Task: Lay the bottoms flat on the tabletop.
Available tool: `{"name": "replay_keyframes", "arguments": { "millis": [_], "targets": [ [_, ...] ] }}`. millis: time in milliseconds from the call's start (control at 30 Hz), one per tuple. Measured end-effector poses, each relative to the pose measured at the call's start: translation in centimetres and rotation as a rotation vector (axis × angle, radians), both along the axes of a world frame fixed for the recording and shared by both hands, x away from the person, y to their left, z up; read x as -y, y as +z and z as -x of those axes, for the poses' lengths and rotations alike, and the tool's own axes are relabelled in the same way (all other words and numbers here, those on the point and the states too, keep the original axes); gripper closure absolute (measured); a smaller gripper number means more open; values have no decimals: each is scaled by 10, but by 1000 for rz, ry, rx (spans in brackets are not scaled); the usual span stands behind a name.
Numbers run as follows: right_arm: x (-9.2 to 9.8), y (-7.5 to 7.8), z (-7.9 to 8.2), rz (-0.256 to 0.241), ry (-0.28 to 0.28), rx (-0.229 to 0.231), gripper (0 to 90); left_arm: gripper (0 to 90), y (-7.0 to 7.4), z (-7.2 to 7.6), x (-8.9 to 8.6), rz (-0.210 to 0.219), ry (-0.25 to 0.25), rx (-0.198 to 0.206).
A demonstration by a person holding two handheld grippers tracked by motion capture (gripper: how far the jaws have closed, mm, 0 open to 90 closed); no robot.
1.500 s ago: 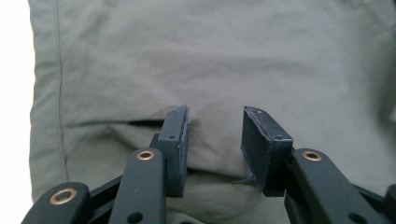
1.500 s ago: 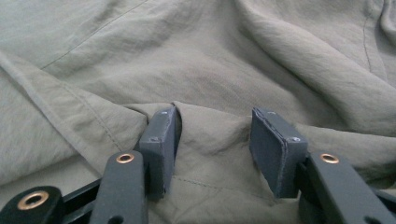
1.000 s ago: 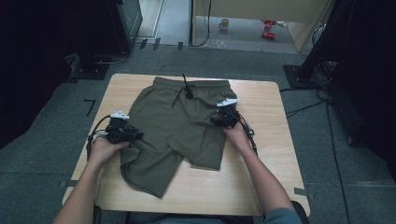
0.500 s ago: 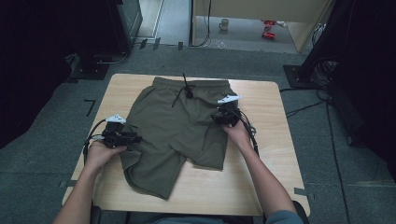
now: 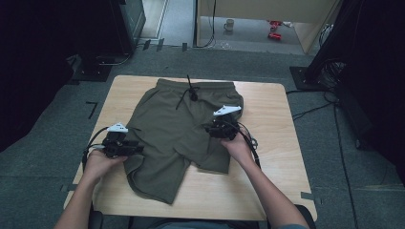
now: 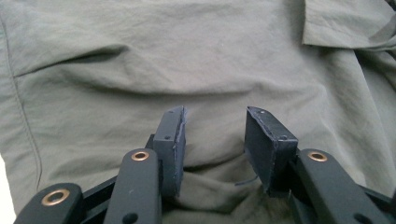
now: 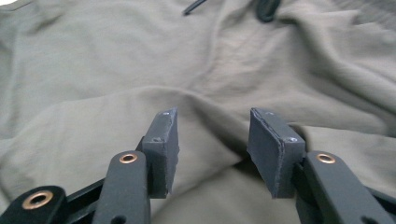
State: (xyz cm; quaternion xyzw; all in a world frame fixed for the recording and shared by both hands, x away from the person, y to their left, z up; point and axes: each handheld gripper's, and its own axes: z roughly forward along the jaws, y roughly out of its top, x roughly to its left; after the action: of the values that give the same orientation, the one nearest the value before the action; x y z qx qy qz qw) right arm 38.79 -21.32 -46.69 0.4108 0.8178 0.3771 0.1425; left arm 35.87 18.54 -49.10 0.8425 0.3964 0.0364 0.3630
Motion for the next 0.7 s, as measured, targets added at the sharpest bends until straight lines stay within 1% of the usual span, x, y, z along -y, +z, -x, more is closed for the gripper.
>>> {"name": "replay_keyframes", "arguments": {
  "millis": [167, 267, 333, 467, 500, 533, 600, 700],
  "targets": [
    [-11, -4, 9, -16, 26, -20, 524, 589, -2, 5, -9, -17, -9, -13],
    [-15, -4, 14, -29, 39, -24, 522, 589, -2, 8, -12, -16, -5, -19],
    [-22, -6, 20, -36, 60, -23, 519, 588, -1, 12, -16, -11, -4, -21],
    [-27, -8, 23, -42, 71, -30, 519, 583, -1, 18, -18, -16, -7, -22],
    [-31, -9, 24, -44, 78, -37, 519, 583, -2, 22, -20, -19, -7, -27],
    [-33, -10, 25, -43, 85, -37, 519, 583, -2, 22, -20, -19, -7, -27],
    [-38, -10, 27, -39, 96, -41, 517, 582, -3, 26, -25, -20, -2, -30],
    [-46, -12, 30, -39, 117, -43, 514, 583, -3, 27, -31, -10, 18, -32]
  ]
}}
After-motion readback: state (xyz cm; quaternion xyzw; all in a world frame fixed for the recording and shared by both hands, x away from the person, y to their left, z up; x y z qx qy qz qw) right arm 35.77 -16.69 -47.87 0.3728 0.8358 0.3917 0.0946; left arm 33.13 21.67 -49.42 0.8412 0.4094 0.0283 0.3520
